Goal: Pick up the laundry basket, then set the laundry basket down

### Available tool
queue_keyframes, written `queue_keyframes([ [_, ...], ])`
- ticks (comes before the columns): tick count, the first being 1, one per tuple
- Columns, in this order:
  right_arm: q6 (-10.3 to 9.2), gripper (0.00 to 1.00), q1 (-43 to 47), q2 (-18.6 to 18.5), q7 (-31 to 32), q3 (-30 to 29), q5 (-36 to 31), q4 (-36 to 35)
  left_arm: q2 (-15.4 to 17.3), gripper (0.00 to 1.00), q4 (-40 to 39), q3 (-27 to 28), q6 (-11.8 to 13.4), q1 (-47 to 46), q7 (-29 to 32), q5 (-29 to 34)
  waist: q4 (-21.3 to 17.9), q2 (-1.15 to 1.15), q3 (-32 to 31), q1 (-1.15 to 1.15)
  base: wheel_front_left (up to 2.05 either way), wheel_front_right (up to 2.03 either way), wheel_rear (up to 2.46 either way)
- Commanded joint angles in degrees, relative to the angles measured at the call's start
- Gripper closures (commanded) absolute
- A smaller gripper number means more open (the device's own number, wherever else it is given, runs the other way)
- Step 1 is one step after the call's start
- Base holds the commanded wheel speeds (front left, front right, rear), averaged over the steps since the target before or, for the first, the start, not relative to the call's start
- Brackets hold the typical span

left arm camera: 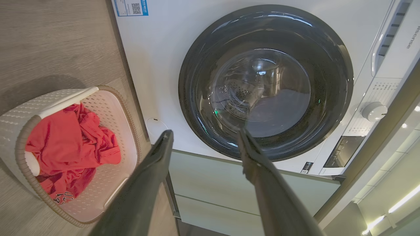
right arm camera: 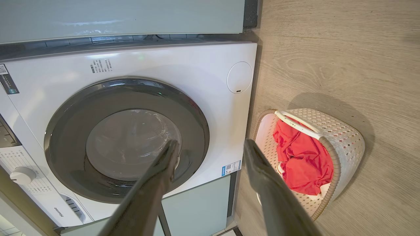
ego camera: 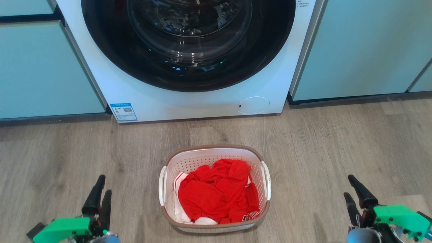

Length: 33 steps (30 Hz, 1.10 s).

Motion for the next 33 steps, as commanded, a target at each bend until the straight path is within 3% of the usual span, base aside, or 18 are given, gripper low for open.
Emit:
queue_keyframes([
  [1, 0.01, 0.00, -2.36, -0.30, -0.65, 0.55, -0.29, -2.18, 0.44, 0.00, -2.64, -0.31, 0.06, -2.92, -0.46, 0.56, -0.01, 0.00, 0.00, 0.00, 0.00, 0.00, 0.00],
  [18, 0.03, 0.00, -2.98, -0.41, -3.33, 1.71, -5.70, -3.93, 0.50, 0.00, -7.16, -1.02, 1.67, -3.00, -3.14, 7.26, -0.22, 0.00, 0.22, 0.00, 0.00, 0.00, 0.00],
  [33, 0.05, 0.00, -3.30, -0.51, -5.84, 4.25, -20.56, -8.48, 0.55, 0.00, -12.08, -3.91, 4.26, -3.53, -5.66, 21.86, -0.36, 0.00, 0.72, 0.00, 0.00, 0.00, 0.00],
])
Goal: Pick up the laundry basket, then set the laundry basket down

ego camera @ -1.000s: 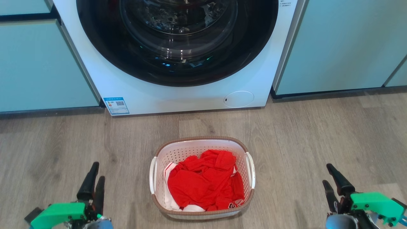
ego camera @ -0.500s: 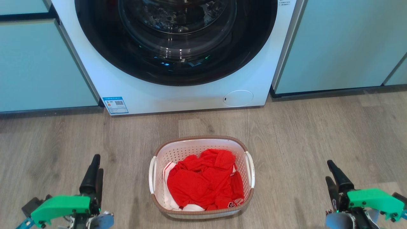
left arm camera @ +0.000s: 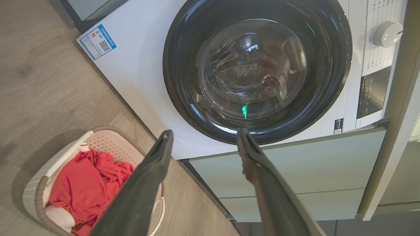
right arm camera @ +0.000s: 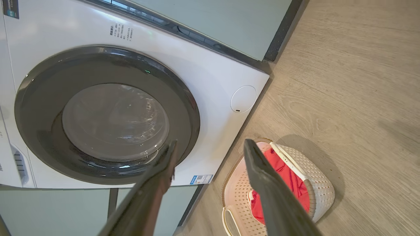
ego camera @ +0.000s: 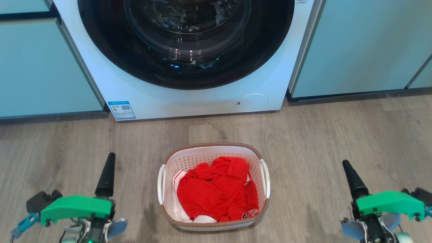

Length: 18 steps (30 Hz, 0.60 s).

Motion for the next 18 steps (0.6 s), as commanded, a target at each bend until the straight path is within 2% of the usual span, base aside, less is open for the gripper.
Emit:
queue_keyframes([
  [1, 0.05, 0.00, -2.99, -0.52, -0.79, 0.90, -2.19, -2.62, 0.56, 0.00, -2.83, -0.05, 0.32, -2.64, -0.71, 2.36, -0.01, 0.00, 0.04, 0.00, 0.00, 0.00, 0.00],
  [18, 0.07, 0.00, -2.89, -0.64, -3.64, 4.32, -17.06, -5.65, 1.04, 0.00, -5.02, -2.79, 2.13, -1.90, -3.56, 19.80, -0.13, 0.00, 0.49, 0.00, 0.00, 0.00, 0.00],
])
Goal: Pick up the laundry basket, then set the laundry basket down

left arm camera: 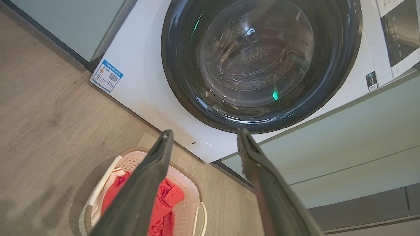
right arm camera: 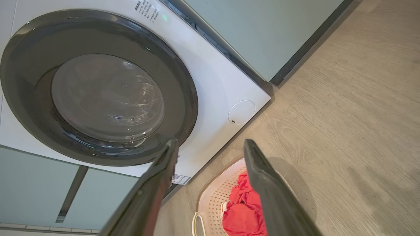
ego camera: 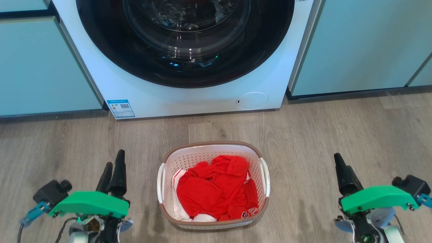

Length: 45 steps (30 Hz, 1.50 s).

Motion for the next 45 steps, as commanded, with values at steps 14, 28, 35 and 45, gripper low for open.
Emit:
queue_keyframes([
  [14, 0.08, 0.00, -2.50, -0.70, -2.78, 3.41, -10.49, -3.41, 1.32, 0.00, -3.61, -1.18, 1.73, -0.99, -2.78, 10.92, -0.09, 0.00, -0.06, 0.00, 0.00, 0.00, 0.00],
  [28, 0.10, 0.00, -2.20, -0.80, -5.12, 5.88, -20.42, -4.62, 1.33, 0.00, -4.56, -2.37, 2.97, 0.73, -5.12, 20.26, -0.21, 0.00, -0.44, 0.00, 0.00, 0.00, 0.00],
  [35, 0.11, 0.00, -2.14, -0.85, -6.46, 6.92, -25.85, -5.17, 1.22, 0.00, -4.75, -2.53, 3.34, 1.28, -6.47, 25.60, -0.29, 0.00, -0.43, 0.00, 0.00, 0.00, 0.00],
  [45, 0.12, 0.00, -2.07, -0.92, -8.14, 8.36, -32.52, -6.02, 1.00, 0.00, -5.32, -2.57, 3.91, 1.72, -8.14, 32.25, -0.32, 0.00, -0.07, 0.00, 0.00, 0.00, 0.00],
])
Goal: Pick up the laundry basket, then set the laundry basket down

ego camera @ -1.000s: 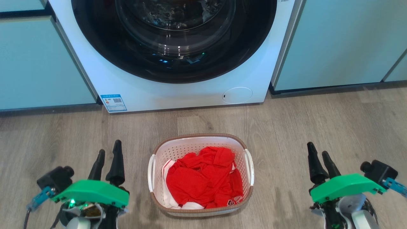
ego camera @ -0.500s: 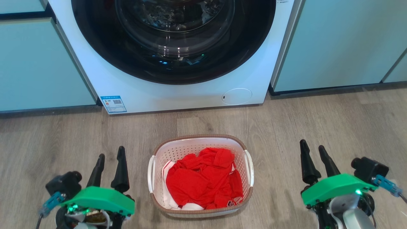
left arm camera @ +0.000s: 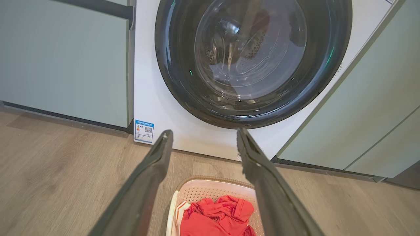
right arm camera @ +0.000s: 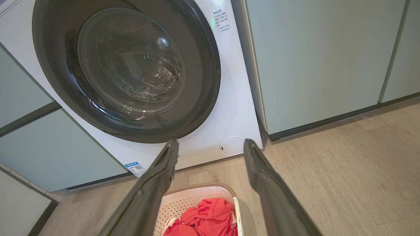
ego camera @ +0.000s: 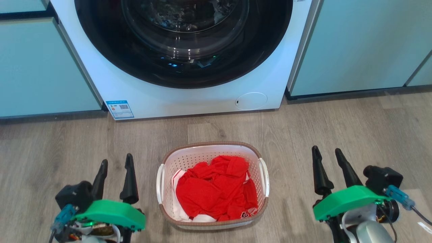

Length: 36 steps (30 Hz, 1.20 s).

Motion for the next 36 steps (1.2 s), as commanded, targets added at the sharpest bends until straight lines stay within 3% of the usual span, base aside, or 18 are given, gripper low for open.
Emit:
queue_keyframes([
  [1, 0.13, 0.00, -2.13, -0.61, -1.16, 1.47, -2.45, -2.45, 0.35, 0.00, -2.54, 1.01, 0.44, -0.93, -1.16, 2.45, -0.01, 0.00, 0.15, 0.00, 0.00, 0.00, 0.00],
  [26, 0.15, 0.00, -2.28, -0.77, -5.18, 5.07, -18.17, -4.84, 0.08, 0.00, -3.60, 0.54, 1.24, -0.12, -5.18, 17.60, -0.24, 0.00, 0.46, 0.00, 0.00, 0.00, 0.00],
  [36, 0.16, 0.00, -2.38, -0.77, -5.22, 5.06, -18.19, -4.77, 0.06, 0.00, -3.20, 0.49, 1.33, -0.25, -5.22, 17.04, -0.26, 0.00, 0.53, 0.00, 0.00, 0.00, 0.00],
])
